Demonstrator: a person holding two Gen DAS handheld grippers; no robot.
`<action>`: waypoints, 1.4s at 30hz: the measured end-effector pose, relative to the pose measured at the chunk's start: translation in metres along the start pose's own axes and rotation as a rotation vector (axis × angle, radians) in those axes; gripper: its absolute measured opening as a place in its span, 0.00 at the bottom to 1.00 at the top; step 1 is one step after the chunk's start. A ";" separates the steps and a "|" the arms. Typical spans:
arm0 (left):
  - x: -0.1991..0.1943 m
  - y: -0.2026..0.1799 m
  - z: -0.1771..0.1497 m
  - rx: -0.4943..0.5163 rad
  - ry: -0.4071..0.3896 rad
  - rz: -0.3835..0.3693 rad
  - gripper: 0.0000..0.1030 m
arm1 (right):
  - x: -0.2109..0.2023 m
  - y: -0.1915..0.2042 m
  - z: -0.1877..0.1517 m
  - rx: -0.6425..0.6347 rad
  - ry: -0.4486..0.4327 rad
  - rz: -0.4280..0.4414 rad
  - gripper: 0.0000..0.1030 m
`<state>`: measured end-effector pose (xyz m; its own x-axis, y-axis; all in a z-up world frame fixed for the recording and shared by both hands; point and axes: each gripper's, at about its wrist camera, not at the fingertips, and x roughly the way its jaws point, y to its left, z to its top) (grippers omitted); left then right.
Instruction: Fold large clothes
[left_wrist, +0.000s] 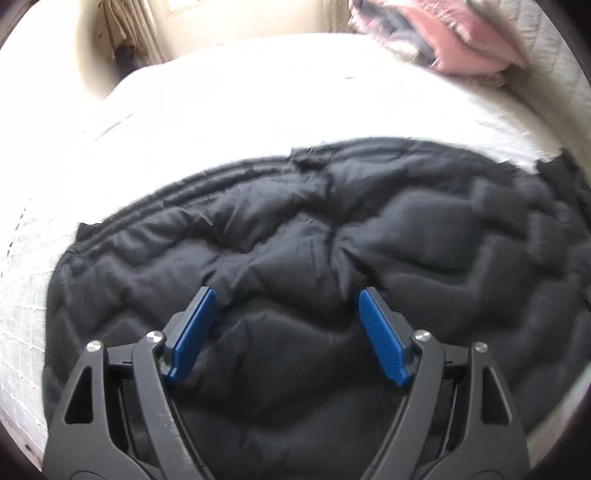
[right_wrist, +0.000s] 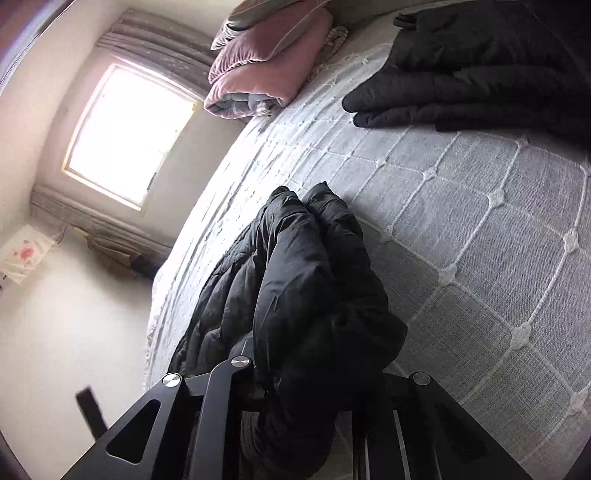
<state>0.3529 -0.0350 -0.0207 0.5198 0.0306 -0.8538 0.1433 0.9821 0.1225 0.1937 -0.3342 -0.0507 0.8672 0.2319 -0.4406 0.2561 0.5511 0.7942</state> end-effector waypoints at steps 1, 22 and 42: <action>0.009 -0.001 -0.001 -0.008 0.014 -0.019 0.78 | -0.001 0.000 0.000 -0.006 -0.004 0.001 0.15; -0.072 0.109 -0.076 -0.349 -0.092 -0.188 0.76 | -0.083 -0.008 0.019 -0.079 -0.381 -0.296 0.11; -0.072 0.234 -0.144 -0.587 -0.139 -0.264 0.76 | -0.100 0.178 -0.084 -0.761 -0.686 -0.278 0.12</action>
<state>0.2275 0.2197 -0.0031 0.6396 -0.2112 -0.7391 -0.1820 0.8926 -0.4125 0.1168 -0.1917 0.0993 0.9356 -0.3500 -0.0473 0.3531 0.9271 0.1259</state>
